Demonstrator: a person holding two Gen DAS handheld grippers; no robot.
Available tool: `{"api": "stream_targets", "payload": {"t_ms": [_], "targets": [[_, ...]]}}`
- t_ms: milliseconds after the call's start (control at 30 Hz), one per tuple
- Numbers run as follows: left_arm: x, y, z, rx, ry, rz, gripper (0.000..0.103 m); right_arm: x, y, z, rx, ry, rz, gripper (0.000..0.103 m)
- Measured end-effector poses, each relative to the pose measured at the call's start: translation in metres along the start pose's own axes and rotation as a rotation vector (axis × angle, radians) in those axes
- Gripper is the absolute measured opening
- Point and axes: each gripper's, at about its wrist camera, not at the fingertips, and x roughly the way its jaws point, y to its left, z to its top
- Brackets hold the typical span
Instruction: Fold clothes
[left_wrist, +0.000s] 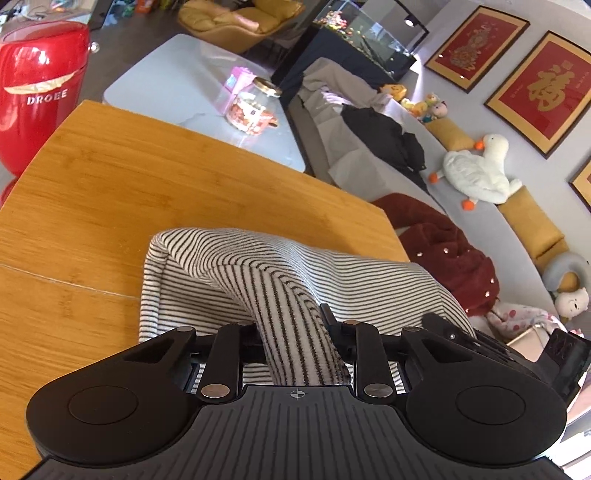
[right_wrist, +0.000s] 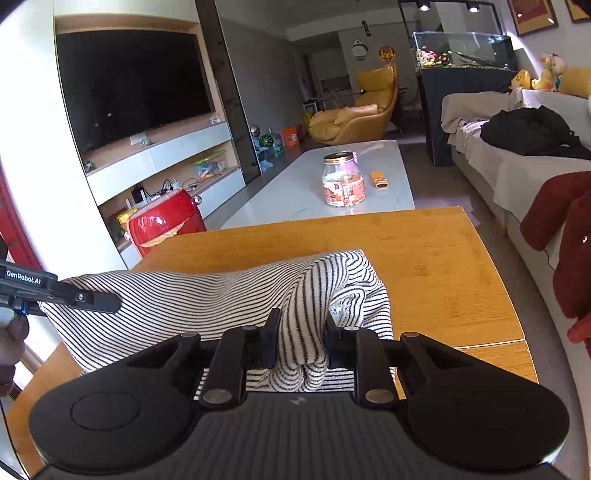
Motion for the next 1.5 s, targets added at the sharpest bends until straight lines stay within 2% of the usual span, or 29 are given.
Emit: {"api": "stream_targets", "payload": {"t_ms": [233,400,600,667,767,867,1000,1033,1067,1100,1167,1233,1333,1367,1433,1500], "targets": [[-0.034,-0.026,-0.012,0.048,-0.023,-0.04,0.025,-0.051,0.007,0.008,-0.055,-0.058,0.049,0.019],[-0.052,-0.036,-0.039,0.085,-0.021,-0.047,0.025,-0.069,0.006,-0.008,-0.079,-0.027,0.062,0.019],[-0.026,-0.018,-0.077,0.053,0.077,-0.016,0.026,-0.05,-0.001,-0.03,-0.096,0.037,-0.031,0.018],[-0.021,-0.017,-0.072,0.047,0.066,-0.016,0.026,-0.043,0.001,-0.02,-0.097,0.014,-0.026,0.016],[-0.025,-0.021,-0.051,0.064,0.0,-0.025,0.026,-0.036,0.013,0.002,-0.154,-0.058,-0.029,0.016],[-0.026,-0.023,-0.034,0.097,-0.052,0.006,0.026,-0.017,0.013,0.008,-0.143,-0.031,-0.035,0.016],[-0.012,-0.007,-0.051,0.092,0.014,0.066,0.029,-0.002,0.005,-0.022,-0.154,0.046,-0.082,0.017],[-0.013,-0.004,-0.054,0.091,0.011,0.074,0.034,-0.001,0.002,-0.032,-0.162,0.064,-0.099,0.019],[-0.015,-0.001,-0.058,0.089,0.007,0.083,0.037,-0.004,-0.001,-0.039,-0.162,0.056,-0.11,0.029],[-0.017,0.002,-0.061,0.087,0.003,0.091,0.039,-0.007,-0.005,-0.046,-0.162,0.047,-0.121,0.033],[-0.02,0.008,-0.068,0.084,-0.005,0.107,0.043,-0.014,-0.011,-0.047,-0.141,0.042,-0.132,0.057],[-0.028,0.01,-0.072,0.086,-0.025,0.139,0.061,-0.02,-0.015,-0.044,-0.115,0.038,-0.144,0.07],[-0.051,-0.003,-0.072,0.14,-0.089,0.175,0.072,-0.024,-0.016,-0.036,-0.101,0.017,-0.16,0.082],[-0.059,-0.007,-0.073,0.153,-0.11,0.173,0.075,-0.026,-0.014,-0.034,-0.103,0.004,-0.164,0.09],[-0.069,-0.015,-0.073,0.138,-0.118,0.108,0.086,-0.026,-0.01,-0.027,-0.113,-0.02,-0.151,0.103],[-0.078,-0.022,-0.072,0.121,-0.124,0.04,0.095,-0.02,-0.007,-0.022,-0.131,-0.027,-0.141,0.103]]}}
